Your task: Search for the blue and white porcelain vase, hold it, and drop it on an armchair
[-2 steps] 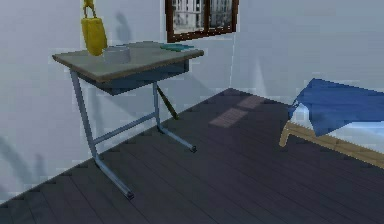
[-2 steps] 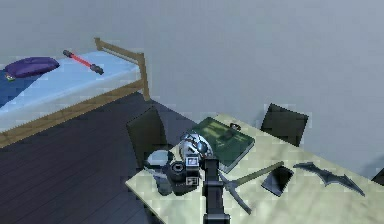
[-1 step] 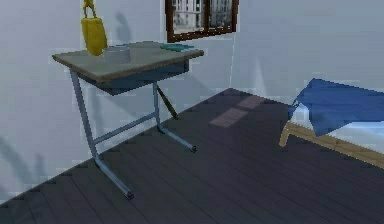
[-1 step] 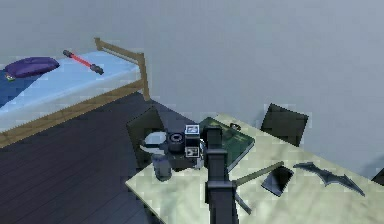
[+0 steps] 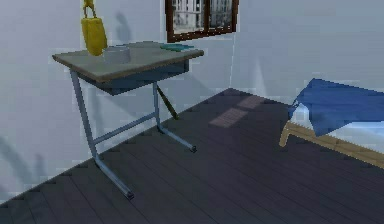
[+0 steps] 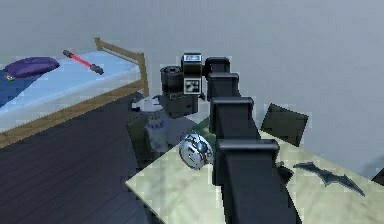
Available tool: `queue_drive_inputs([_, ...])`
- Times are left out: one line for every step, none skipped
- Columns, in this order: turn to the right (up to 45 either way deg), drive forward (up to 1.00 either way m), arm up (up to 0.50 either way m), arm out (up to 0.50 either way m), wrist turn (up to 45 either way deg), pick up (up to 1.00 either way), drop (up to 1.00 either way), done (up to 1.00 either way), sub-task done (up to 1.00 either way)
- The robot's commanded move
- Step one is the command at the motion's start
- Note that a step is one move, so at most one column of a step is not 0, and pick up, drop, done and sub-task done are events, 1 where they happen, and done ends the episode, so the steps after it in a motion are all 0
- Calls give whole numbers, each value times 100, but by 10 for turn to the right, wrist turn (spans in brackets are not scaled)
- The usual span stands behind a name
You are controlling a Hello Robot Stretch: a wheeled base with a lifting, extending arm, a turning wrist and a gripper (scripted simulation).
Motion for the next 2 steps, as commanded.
queue_drive_inputs([0, 0, 0, 0, -450, 0, 0, 0, 0])
queue_drive_inputs([0, 0, 0, 0, -450, 0, 0, 0, 0])
